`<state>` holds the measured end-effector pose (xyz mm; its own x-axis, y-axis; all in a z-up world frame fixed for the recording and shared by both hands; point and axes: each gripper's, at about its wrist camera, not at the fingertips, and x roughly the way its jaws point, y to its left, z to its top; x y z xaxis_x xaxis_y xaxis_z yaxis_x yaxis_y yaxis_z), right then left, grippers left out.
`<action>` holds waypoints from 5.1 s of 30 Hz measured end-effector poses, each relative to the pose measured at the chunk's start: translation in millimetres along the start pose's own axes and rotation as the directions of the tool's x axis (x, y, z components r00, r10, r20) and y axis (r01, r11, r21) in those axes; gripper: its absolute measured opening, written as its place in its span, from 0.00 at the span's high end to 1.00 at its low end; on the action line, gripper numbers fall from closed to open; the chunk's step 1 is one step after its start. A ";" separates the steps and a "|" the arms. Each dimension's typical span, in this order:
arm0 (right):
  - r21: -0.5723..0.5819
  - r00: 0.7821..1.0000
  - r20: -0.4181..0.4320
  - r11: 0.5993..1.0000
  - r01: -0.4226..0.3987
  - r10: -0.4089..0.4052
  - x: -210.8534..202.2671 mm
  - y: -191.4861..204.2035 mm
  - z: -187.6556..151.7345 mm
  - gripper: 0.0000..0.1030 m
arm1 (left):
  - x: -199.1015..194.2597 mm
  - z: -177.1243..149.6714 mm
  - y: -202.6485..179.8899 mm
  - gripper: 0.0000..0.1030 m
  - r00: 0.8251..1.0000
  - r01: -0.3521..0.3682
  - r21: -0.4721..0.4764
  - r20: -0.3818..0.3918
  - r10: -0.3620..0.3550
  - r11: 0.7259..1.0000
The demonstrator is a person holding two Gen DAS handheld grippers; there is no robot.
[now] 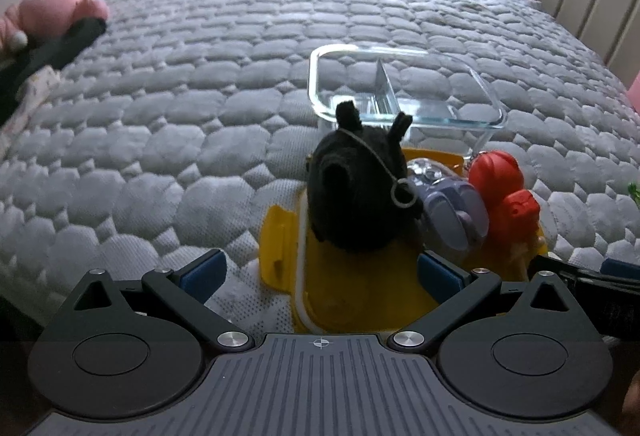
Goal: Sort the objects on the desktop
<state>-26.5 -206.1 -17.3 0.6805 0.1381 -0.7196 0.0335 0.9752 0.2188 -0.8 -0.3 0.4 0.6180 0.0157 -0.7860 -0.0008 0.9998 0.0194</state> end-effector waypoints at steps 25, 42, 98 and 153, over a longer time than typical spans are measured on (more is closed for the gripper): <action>-0.002 0.993 -0.121 1.000 -0.002 0.002 24.4 5.4 12.2 0.00 | 6.5 -2.0 0.4 0.00 0.998 0.039 -0.017 -0.042 -0.039 0.999; -0.010 0.992 -0.123 1.000 0.017 -0.018 26.1 6.1 12.7 0.00 | 7.5 -0.6 -1.6 0.00 0.998 0.035 -0.011 -0.048 -0.036 0.999; -0.267 0.999 -0.020 0.963 -0.033 0.029 73.6 125.5 60.8 0.00 | 30.9 -30.0 40.4 0.00 0.975 0.174 0.026 -0.143 -0.168 0.984; -0.052 0.961 -0.079 0.962 -0.270 0.265 82.4 109.2 165.7 0.40 | 40.0 -17.3 72.6 0.00 0.924 0.340 -0.155 -0.128 -0.360 0.927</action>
<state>154.5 -116.9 56.5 0.6049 0.4050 -0.6856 -0.1896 0.9095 0.3700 10.3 73.1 -40.3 0.4711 -0.3443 -0.8121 0.0880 0.9344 -0.3451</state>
